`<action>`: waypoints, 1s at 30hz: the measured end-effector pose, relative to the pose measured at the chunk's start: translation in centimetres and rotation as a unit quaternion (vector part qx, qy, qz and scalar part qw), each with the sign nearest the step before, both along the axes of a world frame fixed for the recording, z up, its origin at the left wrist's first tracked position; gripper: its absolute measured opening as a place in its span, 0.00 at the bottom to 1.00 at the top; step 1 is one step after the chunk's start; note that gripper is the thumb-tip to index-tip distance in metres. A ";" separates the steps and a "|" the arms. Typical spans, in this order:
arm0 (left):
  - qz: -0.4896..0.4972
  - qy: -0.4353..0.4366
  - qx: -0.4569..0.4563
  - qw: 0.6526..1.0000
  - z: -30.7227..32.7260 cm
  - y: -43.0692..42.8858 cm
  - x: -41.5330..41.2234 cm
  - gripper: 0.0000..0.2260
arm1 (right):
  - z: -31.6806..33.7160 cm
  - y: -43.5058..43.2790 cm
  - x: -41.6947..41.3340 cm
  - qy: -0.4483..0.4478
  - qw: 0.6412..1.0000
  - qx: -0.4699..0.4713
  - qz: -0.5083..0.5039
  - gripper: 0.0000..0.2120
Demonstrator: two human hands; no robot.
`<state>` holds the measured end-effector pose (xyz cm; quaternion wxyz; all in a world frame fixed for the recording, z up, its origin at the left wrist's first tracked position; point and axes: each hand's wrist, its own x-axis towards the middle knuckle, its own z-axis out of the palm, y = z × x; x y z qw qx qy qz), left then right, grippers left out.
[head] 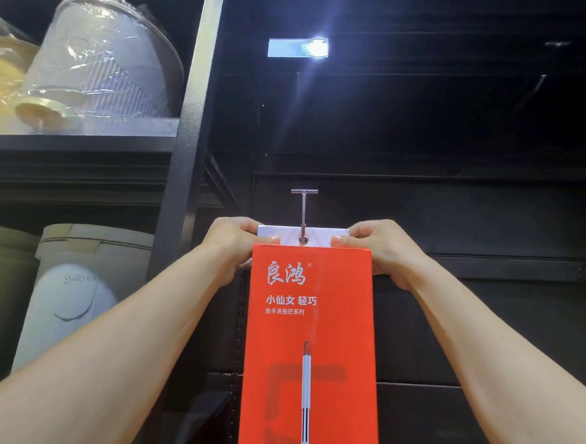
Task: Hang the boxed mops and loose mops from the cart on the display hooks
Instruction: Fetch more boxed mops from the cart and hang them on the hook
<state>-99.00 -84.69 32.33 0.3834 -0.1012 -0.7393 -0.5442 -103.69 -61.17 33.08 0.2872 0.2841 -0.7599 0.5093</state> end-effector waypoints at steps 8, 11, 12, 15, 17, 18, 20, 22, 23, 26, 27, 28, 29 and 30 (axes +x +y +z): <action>-0.029 -0.032 0.013 0.999 0.3 0.0 2.0 0.18 | 0.4 0.0 2.4 -0.026 0.999 0.036 -0.021 0.09; -0.033 -0.047 -0.012 0.998 0.8 0.6 3.5 0.20 | 0.9 -0.1 3.5 -0.032 0.997 0.050 -0.041 0.10; -0.031 -0.051 -0.029 0.998 0.9 0.7 3.9 0.21 | 1.1 -0.1 3.8 -0.033 0.996 0.060 -0.053 0.11; 0.022 -0.047 -0.120 0.991 1.1 0.8 5.3 0.24 | 1.4 -0.6 4.8 -0.012 0.989 0.097 -0.109 0.20; 0.076 -0.030 -0.194 0.978 0.9 1.0 6.5 0.27 | 1.1 -1.1 5.9 0.024 0.975 0.135 -0.173 0.24; 0.099 -0.020 -0.230 0.968 0.8 1.1 7.0 0.28 | 0.7 -1.5 6.8 0.042 0.965 0.155 -0.206 0.23; 0.157 -0.003 -0.305 0.939 0.2 1.2 8.0 0.30 | -0.3 -2.1 8.6 0.063 0.948 0.188 -0.249 0.28; 0.220 0.011 -0.368 0.903 -0.8 1.3 8.6 0.29 | -1.6 -2.5 10.4 0.075 0.931 0.215 -0.285 0.31; 0.245 0.018 -0.391 0.887 -1.4 1.4 8.9 0.28 | -2.4 -2.7 11.1 0.081 0.922 0.226 -0.304 0.30; 0.281 0.043 -0.441 0.851 -3.8 2.3 9.9 0.21 | -4.8 -2.7 12.8 0.089 0.889 0.263 -0.365 0.27; 0.283 0.049 -0.455 0.843 -4.6 2.7 10.1 0.20 | -5.7 -2.5 13.3 0.087 0.878 0.275 -0.381 0.27; 0.282 0.051 -0.468 0.836 -5.5 3.2 10.3 0.22 | -6.5 -2.2 13.8 0.083 0.867 0.290 -0.397 0.28; 0.281 0.052 -0.480 0.829 -6.3 3.6 10.5 0.24 | -7.4 -1.9 14.3 0.078 0.855 0.306 -0.411 0.28; 0.280 0.056 -0.489 0.824 -7.1 4.1 10.7 0.25 | -8.3 -1.5 14.9 0.074 0.843 0.321 -0.425 0.29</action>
